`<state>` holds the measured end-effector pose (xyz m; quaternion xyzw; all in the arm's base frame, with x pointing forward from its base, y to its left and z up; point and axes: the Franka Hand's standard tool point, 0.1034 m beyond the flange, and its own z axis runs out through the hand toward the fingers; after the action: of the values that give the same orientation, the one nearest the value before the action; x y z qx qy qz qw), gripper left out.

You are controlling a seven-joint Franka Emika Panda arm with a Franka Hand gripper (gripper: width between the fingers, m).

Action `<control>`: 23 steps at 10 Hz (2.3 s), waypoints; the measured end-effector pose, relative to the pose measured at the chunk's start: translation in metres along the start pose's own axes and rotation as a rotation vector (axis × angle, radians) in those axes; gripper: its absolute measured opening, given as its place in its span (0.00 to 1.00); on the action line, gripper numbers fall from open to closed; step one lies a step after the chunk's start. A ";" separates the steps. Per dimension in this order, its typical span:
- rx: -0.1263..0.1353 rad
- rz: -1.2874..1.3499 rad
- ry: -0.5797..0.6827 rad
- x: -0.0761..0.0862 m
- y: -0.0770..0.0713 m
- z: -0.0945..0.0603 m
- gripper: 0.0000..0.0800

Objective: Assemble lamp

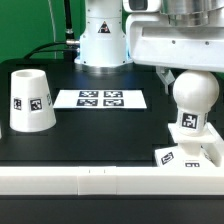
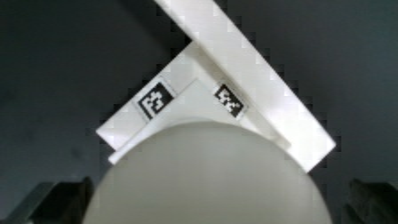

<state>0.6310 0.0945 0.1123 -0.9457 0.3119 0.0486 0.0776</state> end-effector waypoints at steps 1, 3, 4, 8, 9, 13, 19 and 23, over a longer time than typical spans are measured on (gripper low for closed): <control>0.002 -0.085 0.002 0.002 0.000 -0.001 0.87; 0.001 -0.236 0.001 0.001 0.001 0.000 0.87; 0.001 -0.303 0.001 0.001 0.001 0.000 0.87; -0.026 -0.696 0.008 0.002 0.002 0.000 0.87; -0.039 -0.806 0.010 0.002 0.002 -0.001 0.87; -0.068 -1.186 0.009 0.002 0.002 -0.001 0.87; -0.099 -1.656 -0.012 0.007 0.007 -0.001 0.87; -0.156 -1.989 -0.010 0.011 0.004 -0.002 0.87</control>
Offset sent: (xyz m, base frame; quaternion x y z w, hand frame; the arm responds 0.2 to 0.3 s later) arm 0.0000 0.0000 0.0000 0.0000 0.0000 -0.1938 0.9810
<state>0.6373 0.0847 0.1124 -0.7791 -0.6264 -0.0143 0.0218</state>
